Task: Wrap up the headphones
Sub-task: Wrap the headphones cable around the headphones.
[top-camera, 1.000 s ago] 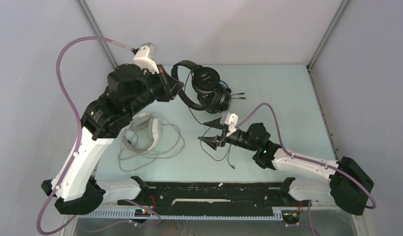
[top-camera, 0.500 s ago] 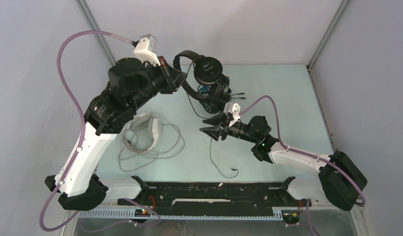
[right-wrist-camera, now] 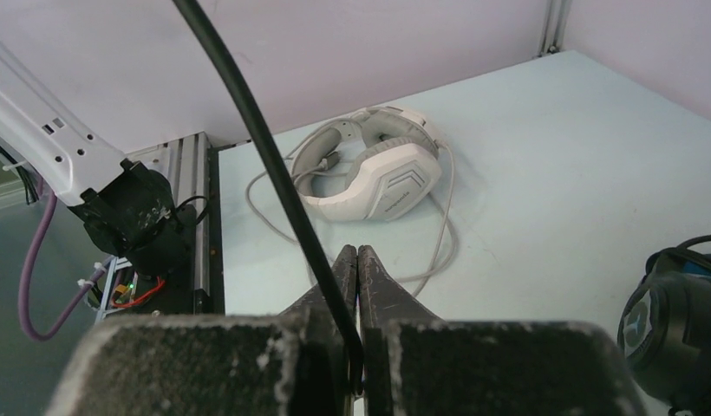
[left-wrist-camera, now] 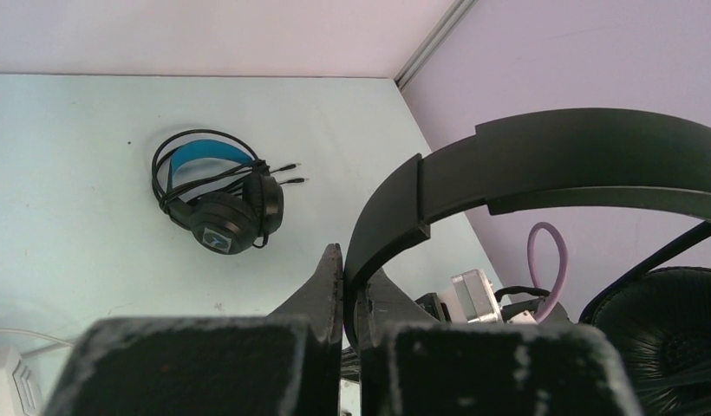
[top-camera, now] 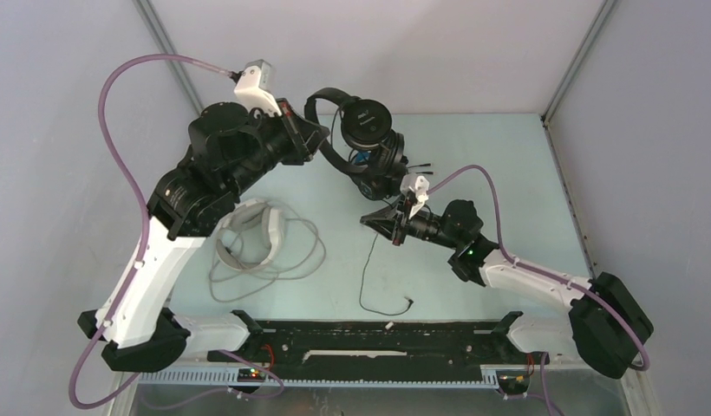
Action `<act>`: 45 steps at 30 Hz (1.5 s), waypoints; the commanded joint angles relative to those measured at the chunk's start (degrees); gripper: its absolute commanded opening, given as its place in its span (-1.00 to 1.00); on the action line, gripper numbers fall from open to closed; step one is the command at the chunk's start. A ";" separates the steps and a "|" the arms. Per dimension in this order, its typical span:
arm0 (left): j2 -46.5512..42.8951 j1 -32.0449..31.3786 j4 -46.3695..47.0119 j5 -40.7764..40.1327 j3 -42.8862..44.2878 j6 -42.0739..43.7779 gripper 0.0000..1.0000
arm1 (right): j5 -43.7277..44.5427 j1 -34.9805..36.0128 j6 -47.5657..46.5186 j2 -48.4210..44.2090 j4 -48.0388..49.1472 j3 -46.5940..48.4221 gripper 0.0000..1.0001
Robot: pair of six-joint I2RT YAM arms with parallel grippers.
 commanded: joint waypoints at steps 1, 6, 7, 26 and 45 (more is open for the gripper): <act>-2.86 0.17 4.44 2.48 -0.89 -0.65 -1.00 | 0.51 -0.60 0.68 -2.98 -3.91 2.07 -1.00; -5.92 0.33 2.43 0.10 -4.13 0.64 -1.00 | 4.74 -1.59 2.67 -5.95 -10.44 2.08 -1.00; -6.55 0.56 1.93 -0.56 -4.82 0.83 -1.00 | 5.34 -1.77 2.76 -6.76 -11.91 1.99 -1.00; -13.05 3.91 -1.13 2.13 -11.83 7.06 -1.00 | 13.67 -4.42 3.77 -16.75 -17.81 -3.37 -1.00; -12.59 -0.89 -3.25 14.53 -28.21 28.65 -1.00 | 9.24 -6.50 10.43 -19.57 -53.97 11.46 -1.00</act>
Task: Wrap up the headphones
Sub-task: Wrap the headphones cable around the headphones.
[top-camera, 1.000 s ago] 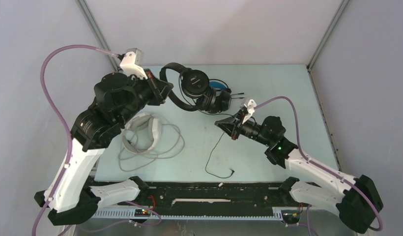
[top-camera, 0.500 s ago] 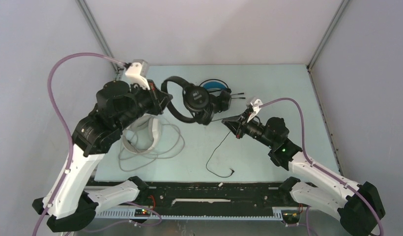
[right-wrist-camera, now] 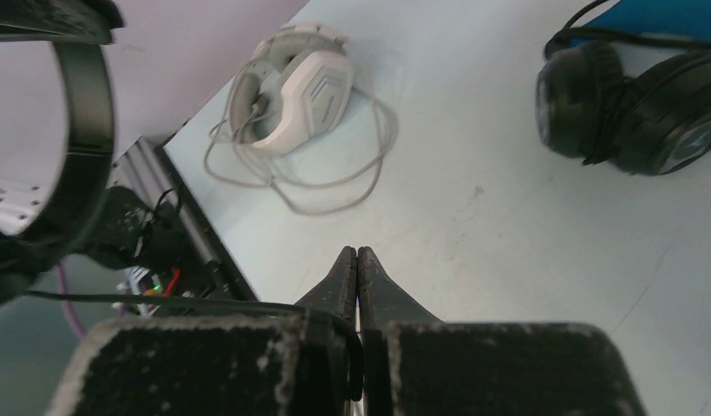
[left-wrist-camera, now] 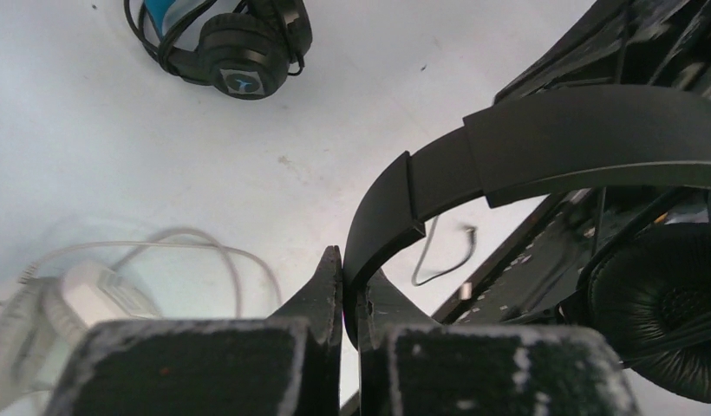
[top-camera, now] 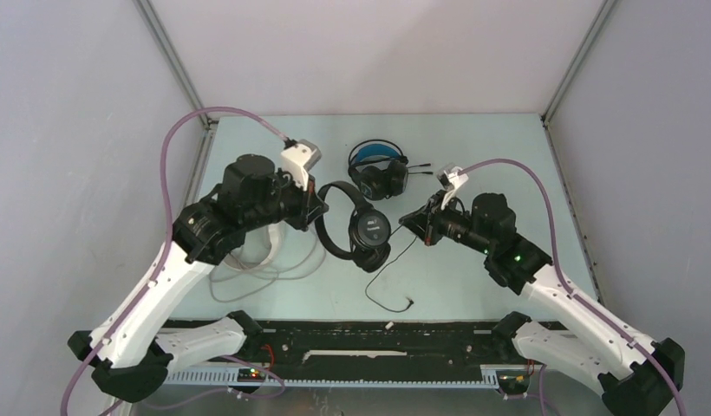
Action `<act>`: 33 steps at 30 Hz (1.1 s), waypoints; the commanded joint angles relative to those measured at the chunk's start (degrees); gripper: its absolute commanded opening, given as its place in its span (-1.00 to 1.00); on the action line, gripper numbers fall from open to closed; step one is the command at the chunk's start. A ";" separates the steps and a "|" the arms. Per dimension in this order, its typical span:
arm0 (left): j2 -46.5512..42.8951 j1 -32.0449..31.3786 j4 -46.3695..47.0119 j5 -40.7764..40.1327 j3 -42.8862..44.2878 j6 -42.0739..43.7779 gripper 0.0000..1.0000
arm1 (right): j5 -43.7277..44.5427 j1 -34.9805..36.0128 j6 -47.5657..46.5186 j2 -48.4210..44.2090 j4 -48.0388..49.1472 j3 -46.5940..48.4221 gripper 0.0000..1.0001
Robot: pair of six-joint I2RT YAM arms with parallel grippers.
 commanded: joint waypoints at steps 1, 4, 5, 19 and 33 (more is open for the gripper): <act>-0.37 -4.34 0.70 -3.56 -1.71 10.88 -1.00 | -6.95 -0.69 2.34 1.24 -12.61 6.75 -1.00; -0.74 -8.11 2.53 -9.52 -3.84 17.21 -1.00 | -15.03 -0.82 2.72 3.13 -17.43 9.71 -1.00; -0.85 -9.05 3.31 -10.38 -4.60 19.23 -1.00 | -17.80 -1.09 3.42 3.86 -18.39 10.57 -1.00; 1.75 -13.08 9.12 -21.56 -11.13 34.58 -1.00 | -43.41 -4.44 13.70 6.69 -14.82 13.36 -1.00; 2.08 -13.93 17.21 -30.96 -14.60 37.31 -1.00 | -39.62 -2.72 30.38 9.24 7.04 12.64 -0.98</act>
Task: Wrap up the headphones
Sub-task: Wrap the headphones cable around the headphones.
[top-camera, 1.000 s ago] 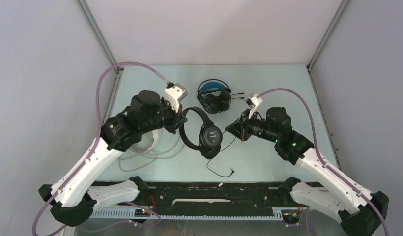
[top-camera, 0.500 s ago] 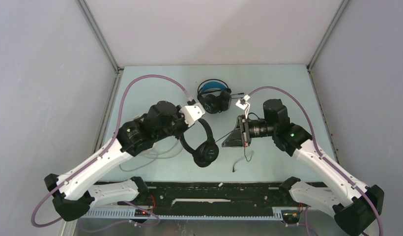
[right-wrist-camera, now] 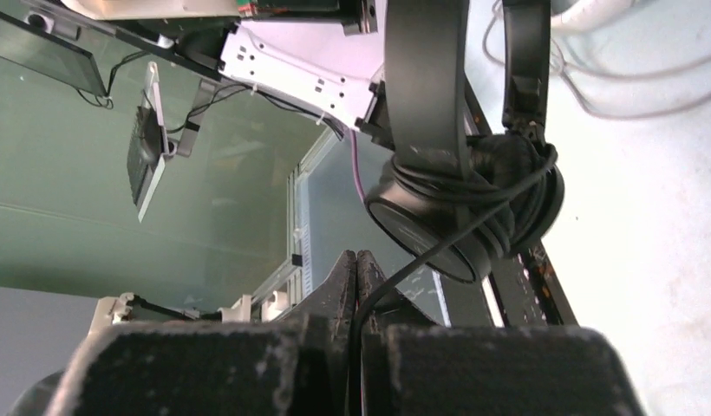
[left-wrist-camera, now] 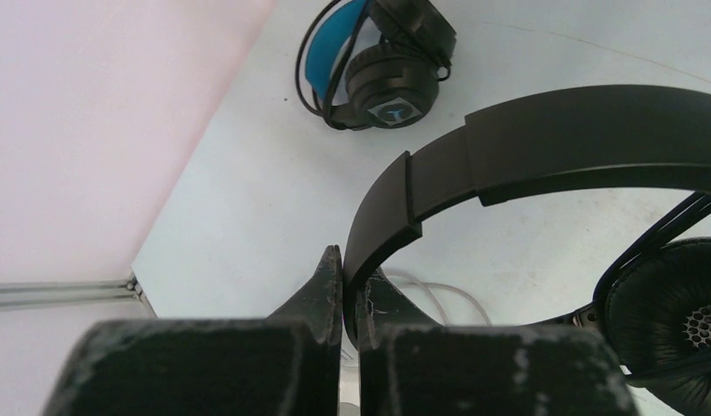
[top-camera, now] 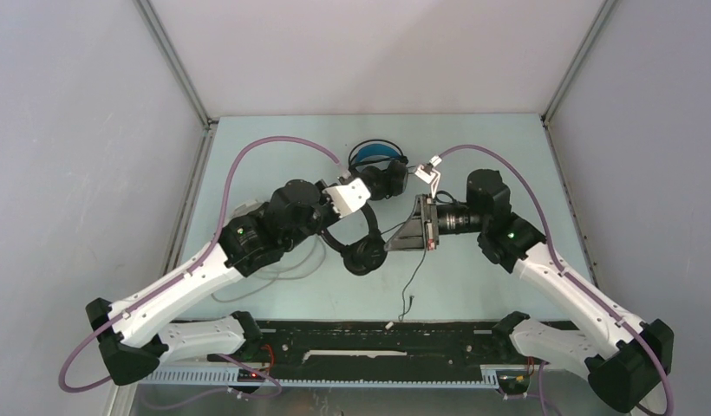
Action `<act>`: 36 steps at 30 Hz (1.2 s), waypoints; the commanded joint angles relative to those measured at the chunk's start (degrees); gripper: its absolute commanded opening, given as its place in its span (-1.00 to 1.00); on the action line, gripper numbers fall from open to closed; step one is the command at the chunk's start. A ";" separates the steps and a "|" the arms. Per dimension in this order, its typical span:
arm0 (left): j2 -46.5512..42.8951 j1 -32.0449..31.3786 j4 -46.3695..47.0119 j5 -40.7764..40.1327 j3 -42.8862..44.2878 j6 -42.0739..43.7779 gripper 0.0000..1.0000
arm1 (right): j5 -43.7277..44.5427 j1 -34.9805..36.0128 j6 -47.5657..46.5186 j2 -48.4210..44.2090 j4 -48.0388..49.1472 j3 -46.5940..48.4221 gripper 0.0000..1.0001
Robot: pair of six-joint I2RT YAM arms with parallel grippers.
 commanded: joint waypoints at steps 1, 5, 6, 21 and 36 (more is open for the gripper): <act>-0.18 0.06 1.30 -7.21 -1.33 0.89 -1.00 | 2.01 1.76 8.31 1.78 15.06 2.23 -0.96; 0.26 0.06 0.48 -9.82 -0.37 -2.32 -1.00 | 3.47 4.05 11.32 3.69 19.45 2.74 -0.94; 0.36 0.06 0.38 -9.98 -0.31 -3.20 -1.00 | 4.40 4.50 11.26 4.07 19.17 3.43 -0.93; 8.06 2.50 -8.30 -14.45 10.10 -19.97 -1.00 | 20.03 11.20 1.20 7.40 7.16 10.35 -0.78; 9.56 8.18 -13.03 -3.30 15.29 -30.68 -1.00 | 27.29 17.48 -5.96 16.97 -1.71 20.17 -0.82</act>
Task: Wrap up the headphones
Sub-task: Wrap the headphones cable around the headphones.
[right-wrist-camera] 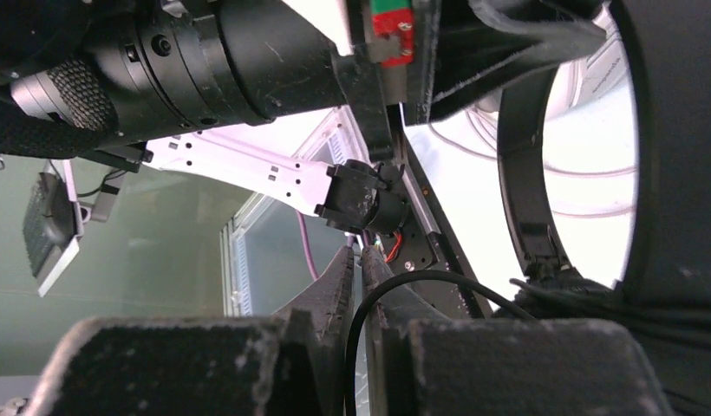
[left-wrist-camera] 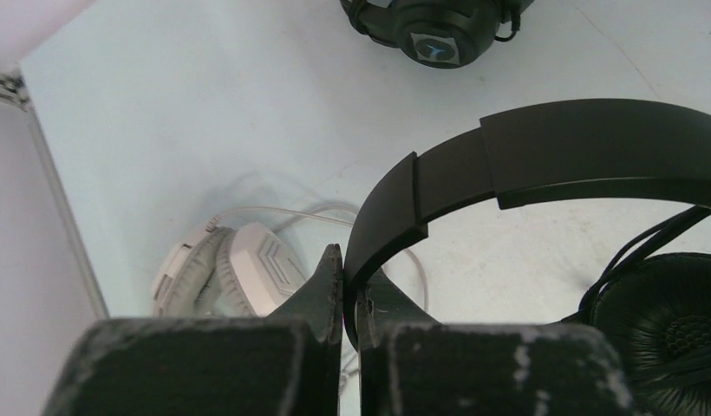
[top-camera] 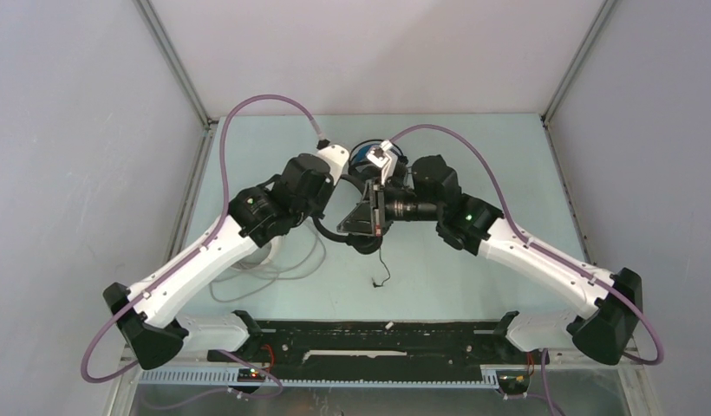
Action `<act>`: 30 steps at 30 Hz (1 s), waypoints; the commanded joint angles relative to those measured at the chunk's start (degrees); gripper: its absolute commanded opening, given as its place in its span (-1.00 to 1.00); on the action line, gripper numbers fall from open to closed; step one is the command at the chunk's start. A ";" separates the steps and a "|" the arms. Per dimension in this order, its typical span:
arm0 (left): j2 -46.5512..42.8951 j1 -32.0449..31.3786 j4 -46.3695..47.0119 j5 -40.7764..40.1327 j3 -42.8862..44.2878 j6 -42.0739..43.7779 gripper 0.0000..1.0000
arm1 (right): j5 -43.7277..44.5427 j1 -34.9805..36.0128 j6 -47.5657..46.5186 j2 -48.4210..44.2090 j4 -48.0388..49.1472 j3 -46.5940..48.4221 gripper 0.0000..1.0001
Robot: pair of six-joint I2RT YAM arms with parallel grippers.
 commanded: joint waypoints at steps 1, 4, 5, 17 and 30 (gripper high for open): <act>-0.05 2.58 -0.15 5.21 4.07 -6.07 -1.00 | 3.48 2.75 -4.05 2.53 -2.66 4.80 -0.82; 0.01 5.23 -0.57 7.94 4.38 -9.50 -1.00 | 6.34 4.88 -6.47 3.39 -5.31 5.92 -0.82; -0.18 6.01 -0.44 8.97 4.26 -10.39 -1.00 | 7.83 5.48 -7.33 3.36 -6.19 6.00 -0.80; -6.09 14.23 9.94 20.19 -1.62 -21.59 -1.00 | 21.73 8.51 -16.70 0.73 -11.38 4.54 -0.78; -10.44 18.49 15.51 23.45 -6.37 -27.99 -1.00 | 31.31 10.42 -19.14 -5.69 -5.32 -2.55 -0.85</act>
